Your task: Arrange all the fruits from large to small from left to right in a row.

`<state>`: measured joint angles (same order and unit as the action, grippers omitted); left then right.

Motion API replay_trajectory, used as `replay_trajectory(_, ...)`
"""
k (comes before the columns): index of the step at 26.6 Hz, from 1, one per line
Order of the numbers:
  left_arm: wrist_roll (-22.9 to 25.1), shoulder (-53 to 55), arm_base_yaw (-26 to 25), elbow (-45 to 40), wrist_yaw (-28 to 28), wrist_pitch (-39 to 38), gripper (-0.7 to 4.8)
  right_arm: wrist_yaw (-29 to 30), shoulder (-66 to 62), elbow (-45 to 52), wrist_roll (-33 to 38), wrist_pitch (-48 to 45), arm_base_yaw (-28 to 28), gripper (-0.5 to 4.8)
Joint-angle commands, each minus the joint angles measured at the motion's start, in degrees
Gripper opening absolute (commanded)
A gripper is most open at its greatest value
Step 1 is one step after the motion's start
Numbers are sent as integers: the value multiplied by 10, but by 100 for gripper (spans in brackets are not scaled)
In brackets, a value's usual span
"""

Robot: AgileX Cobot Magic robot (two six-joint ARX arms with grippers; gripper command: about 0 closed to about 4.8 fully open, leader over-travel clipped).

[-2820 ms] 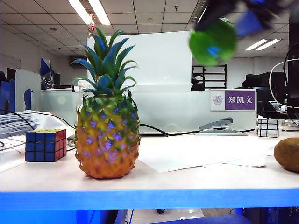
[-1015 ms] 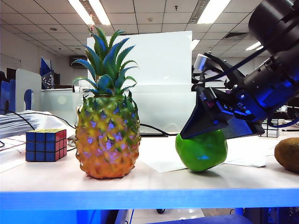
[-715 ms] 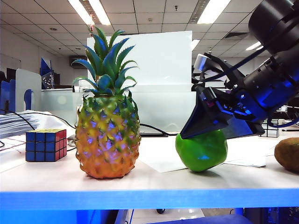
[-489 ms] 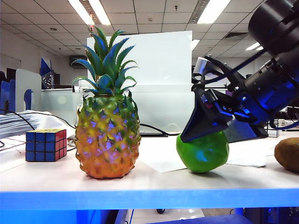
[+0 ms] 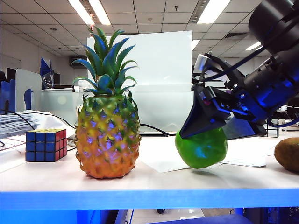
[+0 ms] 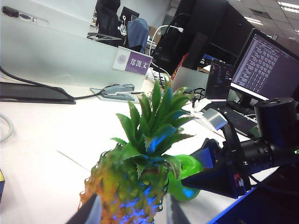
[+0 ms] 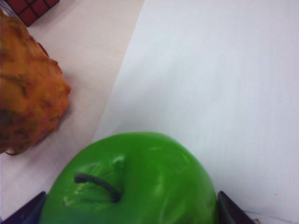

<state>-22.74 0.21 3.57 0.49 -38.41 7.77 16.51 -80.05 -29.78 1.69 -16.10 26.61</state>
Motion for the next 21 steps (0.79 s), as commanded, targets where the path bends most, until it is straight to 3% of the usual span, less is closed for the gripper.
replay_trajectory(1, 0, -1, 0, 1, -4, 0, 189, 1, 16, -2, 5, -23, 0, 479)
replay_trajectory(21, -2, -1, 0, 1, -9, 0, 189, -16, 2, -2, 5, -5, 0, 479)
